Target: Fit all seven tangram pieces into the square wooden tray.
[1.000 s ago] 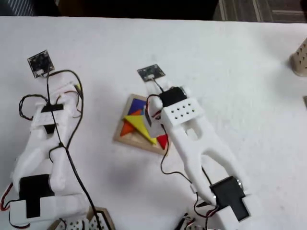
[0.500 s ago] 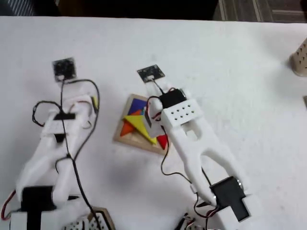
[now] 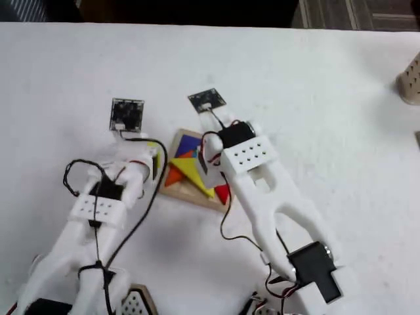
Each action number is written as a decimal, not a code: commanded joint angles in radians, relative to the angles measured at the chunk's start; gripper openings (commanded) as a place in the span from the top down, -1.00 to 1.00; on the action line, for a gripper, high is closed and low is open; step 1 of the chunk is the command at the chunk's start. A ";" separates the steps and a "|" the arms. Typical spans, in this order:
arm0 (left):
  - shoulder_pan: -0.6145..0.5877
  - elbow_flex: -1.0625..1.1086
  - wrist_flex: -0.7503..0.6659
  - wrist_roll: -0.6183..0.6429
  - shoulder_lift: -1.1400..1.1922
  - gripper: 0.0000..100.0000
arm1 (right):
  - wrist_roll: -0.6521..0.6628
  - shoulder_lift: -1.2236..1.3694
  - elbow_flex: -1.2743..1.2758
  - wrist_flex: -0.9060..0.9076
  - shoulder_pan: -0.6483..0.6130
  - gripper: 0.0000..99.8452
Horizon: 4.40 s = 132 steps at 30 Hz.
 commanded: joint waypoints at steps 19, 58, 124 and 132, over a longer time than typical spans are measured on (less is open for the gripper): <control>0.085 -0.667 0.339 -0.018 0.621 0.94 | 0.000 -0.047 0.064 -0.197 0.292 0.56; 0.197 -0.810 0.454 -0.258 0.777 0.95 | 0.190 -0.039 0.184 -0.384 0.677 0.96; 0.338 -0.425 0.394 -0.069 0.337 0.95 | 0.187 0.110 0.094 -0.360 0.659 0.96; 0.105 -0.157 0.393 -0.069 -0.143 0.95 | 0.135 -0.012 0.198 -0.384 0.654 0.96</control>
